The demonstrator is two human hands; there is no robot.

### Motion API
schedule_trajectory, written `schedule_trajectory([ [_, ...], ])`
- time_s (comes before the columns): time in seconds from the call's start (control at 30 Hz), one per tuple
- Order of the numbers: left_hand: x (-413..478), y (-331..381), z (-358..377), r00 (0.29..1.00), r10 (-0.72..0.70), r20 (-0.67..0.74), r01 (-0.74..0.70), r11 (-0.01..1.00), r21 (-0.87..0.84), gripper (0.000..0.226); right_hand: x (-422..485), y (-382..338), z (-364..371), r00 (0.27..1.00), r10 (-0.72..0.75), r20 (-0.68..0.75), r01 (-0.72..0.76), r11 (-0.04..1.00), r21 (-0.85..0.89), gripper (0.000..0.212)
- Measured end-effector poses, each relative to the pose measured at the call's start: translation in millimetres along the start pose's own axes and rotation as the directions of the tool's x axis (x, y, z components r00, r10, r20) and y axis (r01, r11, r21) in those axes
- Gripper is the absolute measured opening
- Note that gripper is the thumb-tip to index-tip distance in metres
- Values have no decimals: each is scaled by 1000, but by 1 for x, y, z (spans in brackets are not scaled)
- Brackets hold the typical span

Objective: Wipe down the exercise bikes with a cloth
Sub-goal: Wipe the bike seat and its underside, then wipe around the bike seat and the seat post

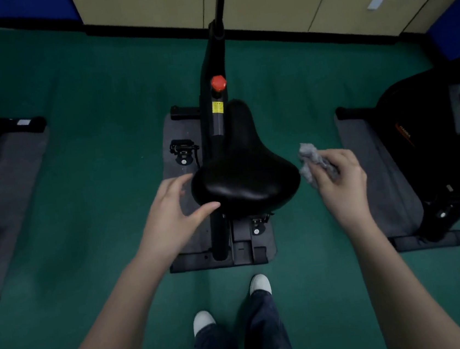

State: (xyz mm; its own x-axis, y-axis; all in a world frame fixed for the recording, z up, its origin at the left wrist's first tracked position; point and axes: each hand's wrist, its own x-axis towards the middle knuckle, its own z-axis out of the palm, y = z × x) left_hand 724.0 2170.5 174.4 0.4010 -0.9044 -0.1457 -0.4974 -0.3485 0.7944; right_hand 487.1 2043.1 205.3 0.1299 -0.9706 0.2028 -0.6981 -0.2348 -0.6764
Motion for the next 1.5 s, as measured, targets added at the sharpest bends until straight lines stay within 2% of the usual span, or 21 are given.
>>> schedule_trajectory([
  [0.1,-7,16,-2,997,69,33,-72,991,113,72,-17,-5,-12,998,54,30,-56,996,64,18],
  [0.23,-15,44,-1,980,158,126,-186,948,260,72,-34,-14,-31,997,76,29,-79,988,135,17],
  [0.47,-33,91,24,929,255,270,-358,804,474,68,-51,1,-79,993,122,4,-120,973,196,19],
  [0.6,-45,124,62,897,287,337,-431,739,518,70,-66,33,-122,986,163,-39,-152,966,209,19],
  [0.77,-69,181,139,839,297,457,-524,669,527,71,-87,90,-195,968,228,-105,-206,961,182,17],
  [0.93,-101,241,228,749,314,584,-630,609,481,72,-116,154,-273,926,321,-197,-287,940,182,16],
  [1.1,-128,295,310,647,341,682,-727,544,419,72,-147,213,-337,866,408,-288,-364,910,196,17],
  [1.3,-153,349,395,516,372,772,-830,439,343,72,-178,275,-405,748,523,-409,-470,852,230,16],
  [1.5,-146,396,463,408,382,829,-893,355,276,73,-174,323,-447,671,564,-481,-526,819,227,15],
])
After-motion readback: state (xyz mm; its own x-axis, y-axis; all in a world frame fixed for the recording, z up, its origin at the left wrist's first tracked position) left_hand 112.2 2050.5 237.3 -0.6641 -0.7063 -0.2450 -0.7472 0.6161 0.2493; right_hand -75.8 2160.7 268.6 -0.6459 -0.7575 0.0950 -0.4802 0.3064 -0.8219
